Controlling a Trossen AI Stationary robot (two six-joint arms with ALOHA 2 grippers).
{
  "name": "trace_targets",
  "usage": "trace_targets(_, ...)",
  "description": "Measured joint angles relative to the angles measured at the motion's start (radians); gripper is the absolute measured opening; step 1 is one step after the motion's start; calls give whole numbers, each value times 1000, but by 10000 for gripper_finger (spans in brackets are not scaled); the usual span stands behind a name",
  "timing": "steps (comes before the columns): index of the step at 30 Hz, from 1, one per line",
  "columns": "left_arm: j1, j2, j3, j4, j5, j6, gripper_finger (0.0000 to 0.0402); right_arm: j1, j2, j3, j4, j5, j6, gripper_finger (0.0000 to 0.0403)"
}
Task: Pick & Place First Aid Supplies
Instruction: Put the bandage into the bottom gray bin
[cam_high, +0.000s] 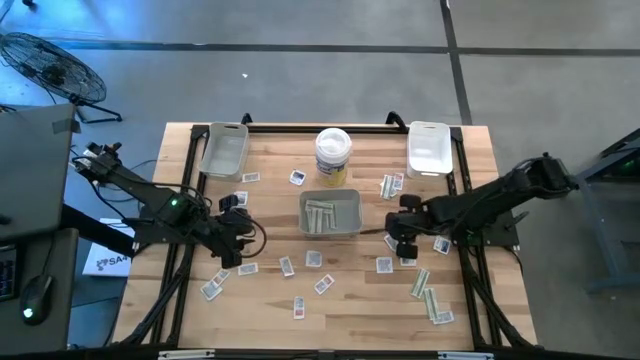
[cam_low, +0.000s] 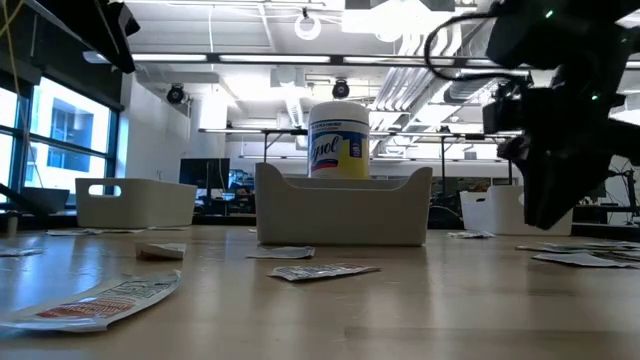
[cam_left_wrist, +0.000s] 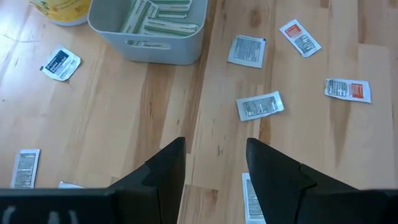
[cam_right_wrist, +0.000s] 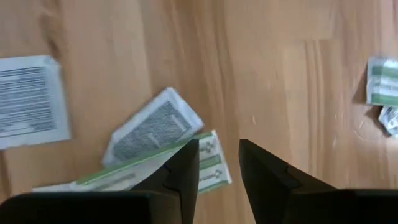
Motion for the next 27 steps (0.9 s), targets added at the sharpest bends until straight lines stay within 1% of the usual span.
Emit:
trace_targets(6, 0, 0, 0, 0, 0, 0, 166, -67, 82, 1, 10, -42, -120, 103)
trace_targets(10, 0, 0, 0, 0, 0, 0, 166, -87, 117, 4, 26, -88, -131, 103)
trace_targets(14, 0, 0, 1, 0, 0, 0, 166, -87, 125, 4, 32, -98, -161, 97)
trace_targets(18, 0, 0, 1, 0, 0, 0, 166, -95, 125, 3, 31, -107, -176, 76)
trace_targets(25, 0, 0, 1, 0, 0, 0, 166, -132, 126, 2, 28, -133, -176, 13)
trace_targets(27, 0, 0, 1, 0, 0, 0, 166, -137, 124, 1, 26, -133, -176, 4)
